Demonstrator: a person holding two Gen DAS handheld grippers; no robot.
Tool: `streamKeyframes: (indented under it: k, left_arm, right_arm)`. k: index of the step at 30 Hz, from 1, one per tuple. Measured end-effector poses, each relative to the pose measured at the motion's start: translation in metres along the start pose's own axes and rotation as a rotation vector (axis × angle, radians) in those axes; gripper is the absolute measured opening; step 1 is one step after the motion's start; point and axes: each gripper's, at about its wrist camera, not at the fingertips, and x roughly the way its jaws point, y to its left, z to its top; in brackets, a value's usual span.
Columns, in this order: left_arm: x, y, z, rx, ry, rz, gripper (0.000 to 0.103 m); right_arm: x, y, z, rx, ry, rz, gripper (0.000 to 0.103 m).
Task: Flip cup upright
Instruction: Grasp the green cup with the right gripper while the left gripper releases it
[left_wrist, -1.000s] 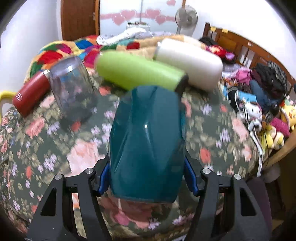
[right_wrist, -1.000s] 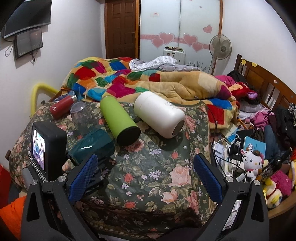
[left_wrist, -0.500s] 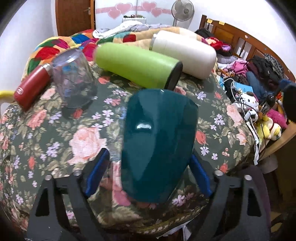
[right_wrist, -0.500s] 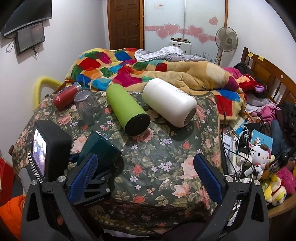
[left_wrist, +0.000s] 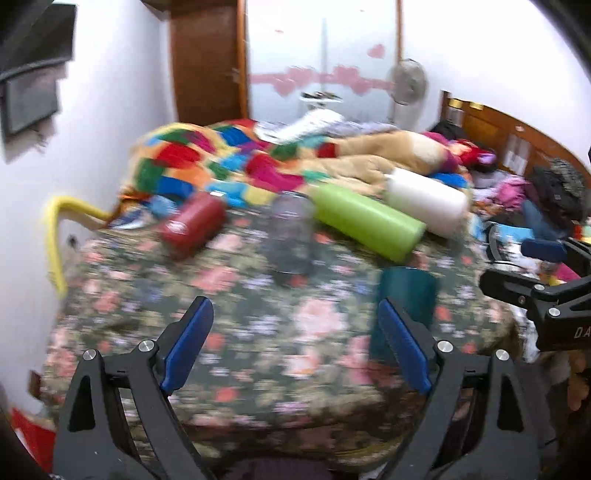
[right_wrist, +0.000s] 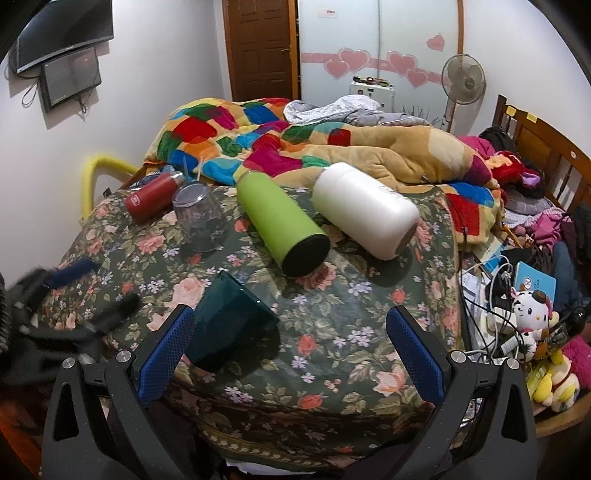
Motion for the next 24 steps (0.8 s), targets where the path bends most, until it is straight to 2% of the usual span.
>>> streamKeyframes:
  k: [4, 8, 10, 12, 17, 24]
  left_arm:
    - [-0.005, 0.021, -0.005, 0.012, -0.013, 0.102, 0.091]
    - [-0.004, 0.033, -0.015, -0.005, -0.001, 0.108, 0.091]
    - [-0.002, 0.037, -0.019, -0.011, 0.004, 0.107, 0.091]
    - [-0.001, 0.036, -0.022, -0.015, 0.008, 0.107, 0.091]
    - [0.003, 0.039, -0.023, -0.032, 0.007, 0.101, 0.091]
    - [0.005, 0.041, -0.021, -0.055, 0.007, 0.091, 0.091]
  right_arm:
    - [0.023, 0.009, -0.003, 0.03, 0.067, 0.056, 0.103]
    - [0.057, 0.018, -0.008, 0.073, 0.179, 0.14, 0.096]
    - [0.072, 0.021, -0.008, 0.095, 0.224, 0.165, 0.087]
    - [0.086, 0.023, -0.007, 0.124, 0.263, 0.19, 0.083]
    - [0.106, 0.026, -0.002, 0.154, 0.299, 0.19, 0.082]
    - [0.124, 0.041, 0.009, 0.073, 0.324, 0.167, 0.077]
